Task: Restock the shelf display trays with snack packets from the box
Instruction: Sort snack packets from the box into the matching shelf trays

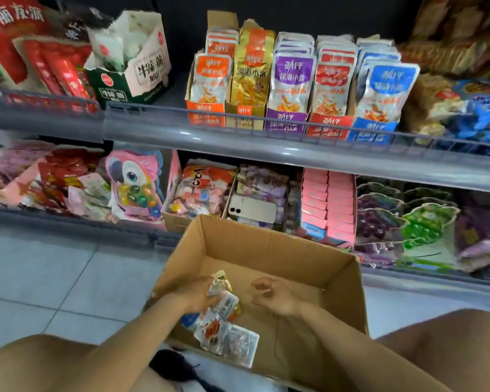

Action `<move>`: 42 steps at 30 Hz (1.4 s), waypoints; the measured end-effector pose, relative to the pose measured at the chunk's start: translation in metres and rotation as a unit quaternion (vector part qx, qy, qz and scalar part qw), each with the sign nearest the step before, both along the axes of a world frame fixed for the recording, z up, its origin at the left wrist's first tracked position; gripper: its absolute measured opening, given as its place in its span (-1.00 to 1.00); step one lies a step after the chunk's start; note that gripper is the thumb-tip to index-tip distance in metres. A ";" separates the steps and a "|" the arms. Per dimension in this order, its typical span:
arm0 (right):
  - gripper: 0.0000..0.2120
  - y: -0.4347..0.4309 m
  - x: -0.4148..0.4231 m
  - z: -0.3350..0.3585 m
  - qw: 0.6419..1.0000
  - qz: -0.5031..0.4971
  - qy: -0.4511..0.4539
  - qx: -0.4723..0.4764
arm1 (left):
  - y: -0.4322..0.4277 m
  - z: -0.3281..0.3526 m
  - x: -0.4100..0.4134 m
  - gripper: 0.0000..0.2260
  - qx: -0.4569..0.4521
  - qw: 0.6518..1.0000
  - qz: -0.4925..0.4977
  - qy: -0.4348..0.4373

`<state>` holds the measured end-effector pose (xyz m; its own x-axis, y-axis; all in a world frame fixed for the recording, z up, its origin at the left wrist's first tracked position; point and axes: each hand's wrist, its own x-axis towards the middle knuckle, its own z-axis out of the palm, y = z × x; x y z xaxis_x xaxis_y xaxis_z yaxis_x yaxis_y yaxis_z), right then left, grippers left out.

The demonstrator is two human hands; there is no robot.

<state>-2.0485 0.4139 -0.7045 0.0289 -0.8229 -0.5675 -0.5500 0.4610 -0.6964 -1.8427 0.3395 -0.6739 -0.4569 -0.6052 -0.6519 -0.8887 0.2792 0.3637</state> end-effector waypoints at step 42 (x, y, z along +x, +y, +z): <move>-0.82 -0.006 -0.003 0.007 0.888 -0.308 -0.335 -0.066 | -0.004 -0.018 -0.034 -0.74 0.209 0.813 0.417 0.348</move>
